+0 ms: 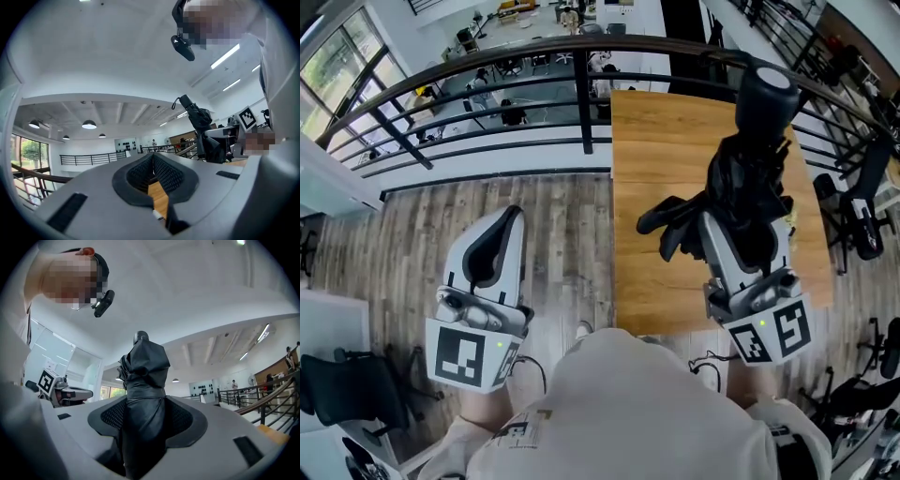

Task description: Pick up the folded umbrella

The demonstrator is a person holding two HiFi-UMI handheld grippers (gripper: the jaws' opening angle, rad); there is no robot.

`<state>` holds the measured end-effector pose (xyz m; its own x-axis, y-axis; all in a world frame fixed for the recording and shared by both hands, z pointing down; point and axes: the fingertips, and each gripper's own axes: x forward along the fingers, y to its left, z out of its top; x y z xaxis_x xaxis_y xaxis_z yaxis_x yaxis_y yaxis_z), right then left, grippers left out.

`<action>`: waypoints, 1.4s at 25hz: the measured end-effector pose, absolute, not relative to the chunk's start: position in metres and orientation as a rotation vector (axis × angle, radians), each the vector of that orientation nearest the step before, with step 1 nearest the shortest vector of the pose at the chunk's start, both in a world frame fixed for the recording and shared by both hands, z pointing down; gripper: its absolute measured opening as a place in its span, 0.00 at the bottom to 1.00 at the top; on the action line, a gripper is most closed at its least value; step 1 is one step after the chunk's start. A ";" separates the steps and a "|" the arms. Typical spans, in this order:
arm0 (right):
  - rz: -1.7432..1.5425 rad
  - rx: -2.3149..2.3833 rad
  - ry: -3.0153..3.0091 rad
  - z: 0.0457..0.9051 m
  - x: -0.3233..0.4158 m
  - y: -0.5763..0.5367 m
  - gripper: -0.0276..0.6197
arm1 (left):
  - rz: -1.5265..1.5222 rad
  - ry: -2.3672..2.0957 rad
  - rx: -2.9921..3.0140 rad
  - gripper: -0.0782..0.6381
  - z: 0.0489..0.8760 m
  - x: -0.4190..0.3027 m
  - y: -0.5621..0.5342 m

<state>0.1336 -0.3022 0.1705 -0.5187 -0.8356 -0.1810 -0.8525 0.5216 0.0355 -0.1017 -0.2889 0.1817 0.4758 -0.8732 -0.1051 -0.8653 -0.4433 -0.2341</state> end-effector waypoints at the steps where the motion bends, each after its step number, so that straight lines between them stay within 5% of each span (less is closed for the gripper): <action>1: 0.172 -1.455 2.625 0.173 0.133 -0.300 0.45 | -0.045 1.492 -2.467 0.13 0.183 -0.104 -0.287; 15: 0.010 -1.487 2.740 0.230 0.126 -0.299 0.45 | -0.180 1.557 -2.553 0.13 0.264 -0.107 -0.292; 35: 0.008 -1.494 2.690 0.216 0.137 -0.306 0.45 | -0.141 1.557 -2.574 0.13 0.250 -0.105 -0.289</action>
